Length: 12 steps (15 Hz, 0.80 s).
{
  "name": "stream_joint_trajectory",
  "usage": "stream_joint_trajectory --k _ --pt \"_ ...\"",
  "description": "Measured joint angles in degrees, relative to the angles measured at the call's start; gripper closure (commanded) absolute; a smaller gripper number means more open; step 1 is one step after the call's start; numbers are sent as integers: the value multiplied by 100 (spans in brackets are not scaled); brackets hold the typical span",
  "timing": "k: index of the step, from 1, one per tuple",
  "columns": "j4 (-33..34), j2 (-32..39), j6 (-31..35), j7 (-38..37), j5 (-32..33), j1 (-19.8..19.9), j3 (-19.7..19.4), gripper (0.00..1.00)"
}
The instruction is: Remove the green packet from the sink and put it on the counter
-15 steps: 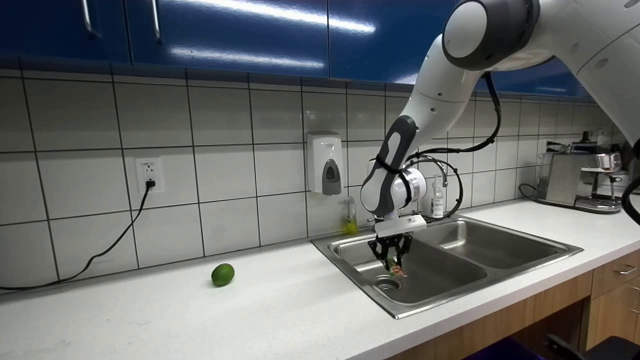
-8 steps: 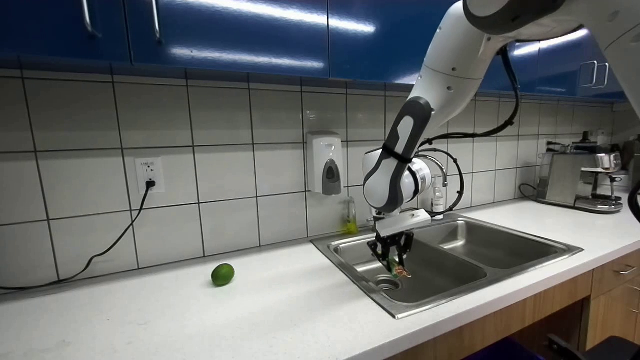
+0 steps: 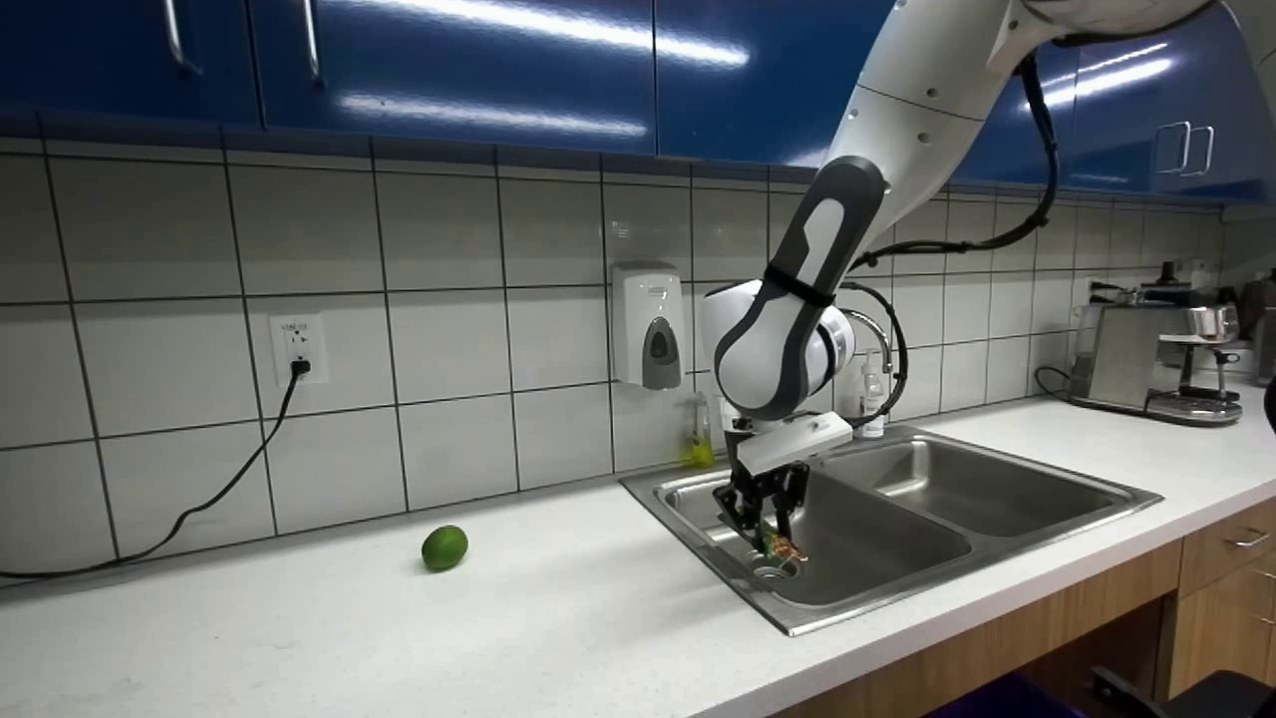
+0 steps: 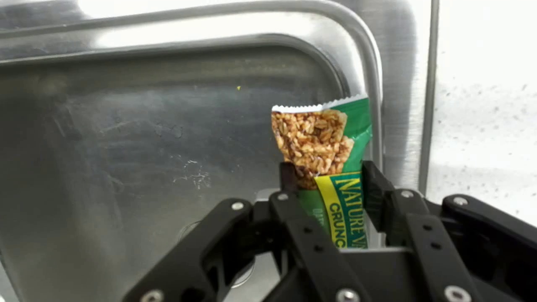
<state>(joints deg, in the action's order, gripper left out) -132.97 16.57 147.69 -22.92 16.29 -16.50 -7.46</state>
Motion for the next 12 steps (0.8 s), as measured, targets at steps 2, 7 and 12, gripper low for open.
stream_joint_trajectory --k 2,7,12 --pt "-32 -7 -1 5 9 -2 162 84" --pt "-55 -2 -6 58 33 -21 563 84" --pt "-56 31 -6 183 36 -98 912 84"
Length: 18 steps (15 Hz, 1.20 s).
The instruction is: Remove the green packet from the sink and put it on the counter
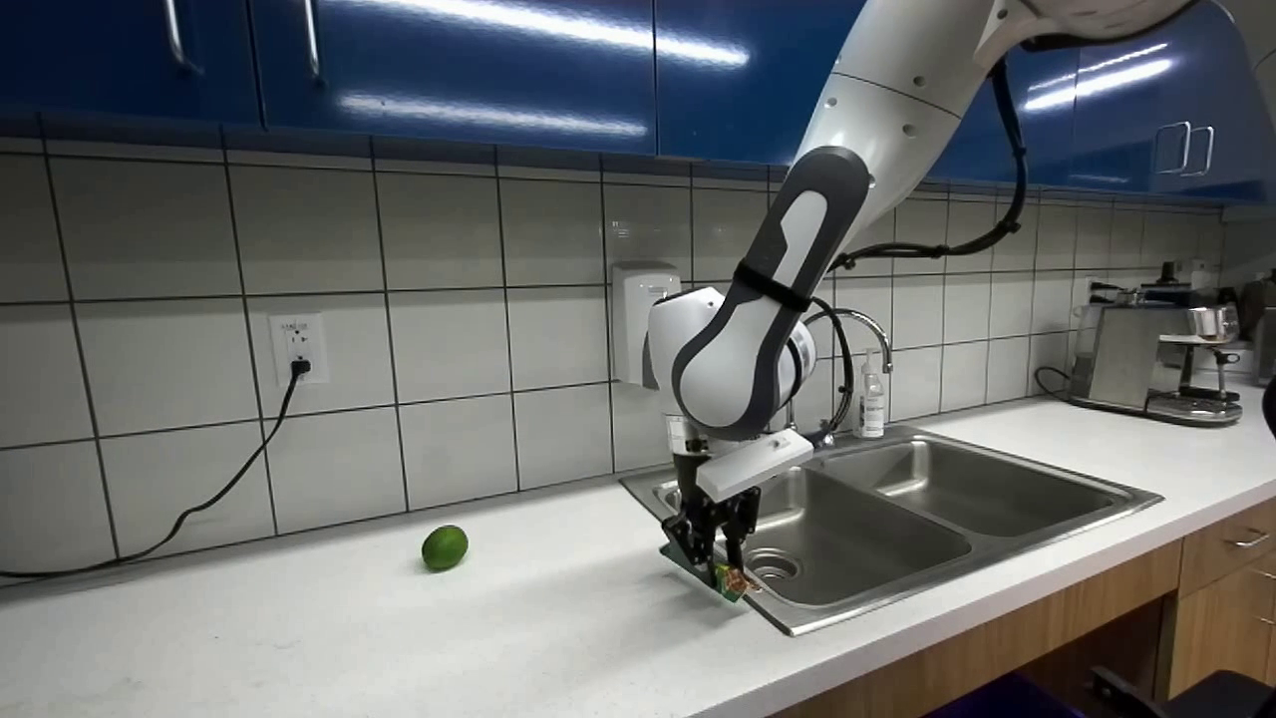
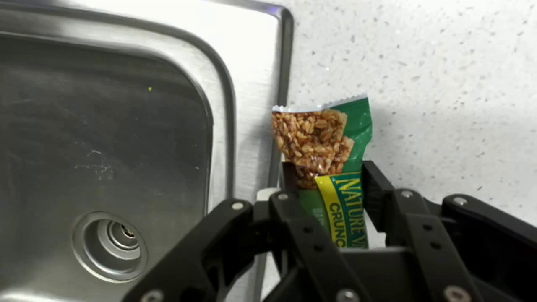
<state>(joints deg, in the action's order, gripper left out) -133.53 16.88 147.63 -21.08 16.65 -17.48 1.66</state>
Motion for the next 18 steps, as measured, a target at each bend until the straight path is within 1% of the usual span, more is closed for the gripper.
stream_joint_trajectory --k 6,10,11,12,14,16,17,18 --pt "43 138 0 123 0 -177 362 84" --pt "138 268 0 123 -1 -347 462 84" --pt "169 304 0 123 -1 -380 468 37" --pt "200 337 0 123 -1 -411 469 32" --pt "258 395 -3 123 -1 -444 469 19" --pt "313 441 -8 123 -1 -457 468 4" --pt "333 452 -12 123 -1 -458 468 0" --pt "349 457 -18 123 -1 -458 468 0"
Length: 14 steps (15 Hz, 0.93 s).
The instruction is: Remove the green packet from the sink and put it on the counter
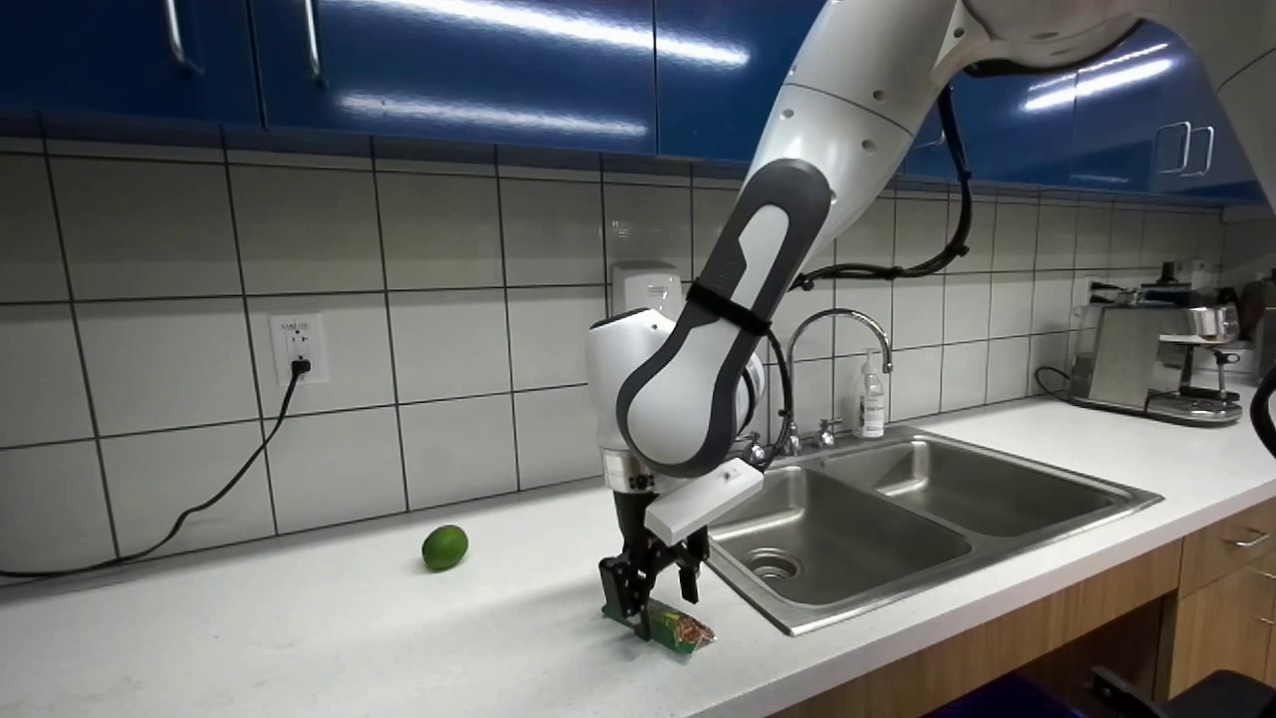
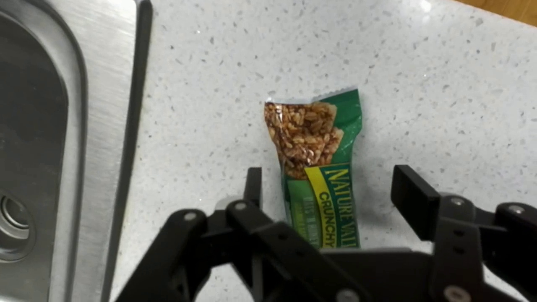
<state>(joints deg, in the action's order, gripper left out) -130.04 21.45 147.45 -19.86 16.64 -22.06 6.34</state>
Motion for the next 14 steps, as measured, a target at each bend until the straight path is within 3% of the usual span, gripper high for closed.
stream_joint_trajectory --k 14 --pt "3 -433 -14 -17 -308 156 -99 0"
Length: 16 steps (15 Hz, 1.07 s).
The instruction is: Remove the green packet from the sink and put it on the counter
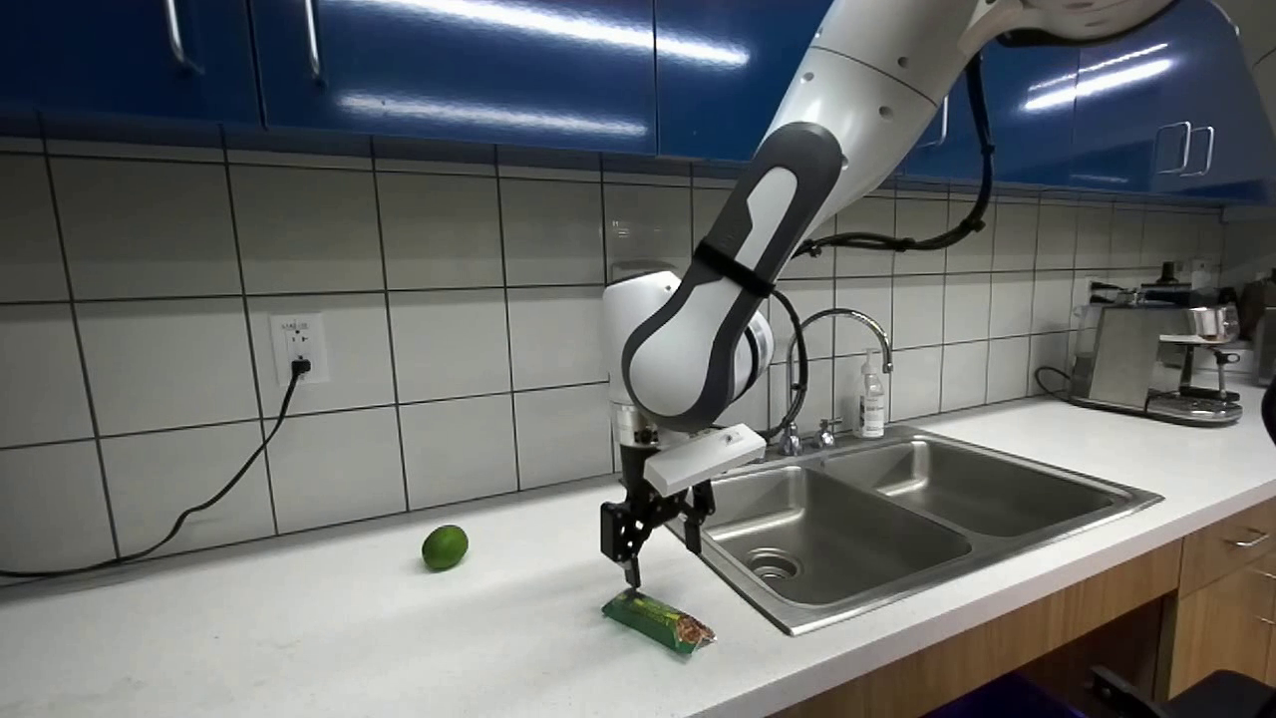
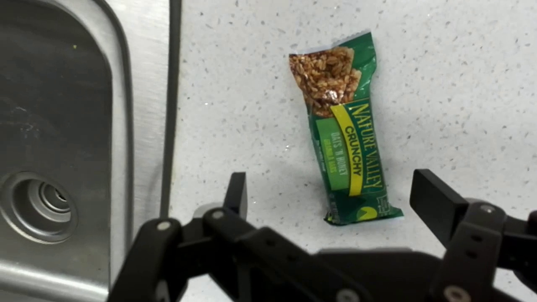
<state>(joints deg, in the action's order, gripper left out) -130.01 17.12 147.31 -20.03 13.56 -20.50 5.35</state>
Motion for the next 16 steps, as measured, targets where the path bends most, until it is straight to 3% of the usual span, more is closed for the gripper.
stream_joint_trajectory --k 10,16 --pt "-921 -839 4 -293 -72 794 -602 0" --pt "-1379 -1207 5 -576 -70 1034 -683 0"
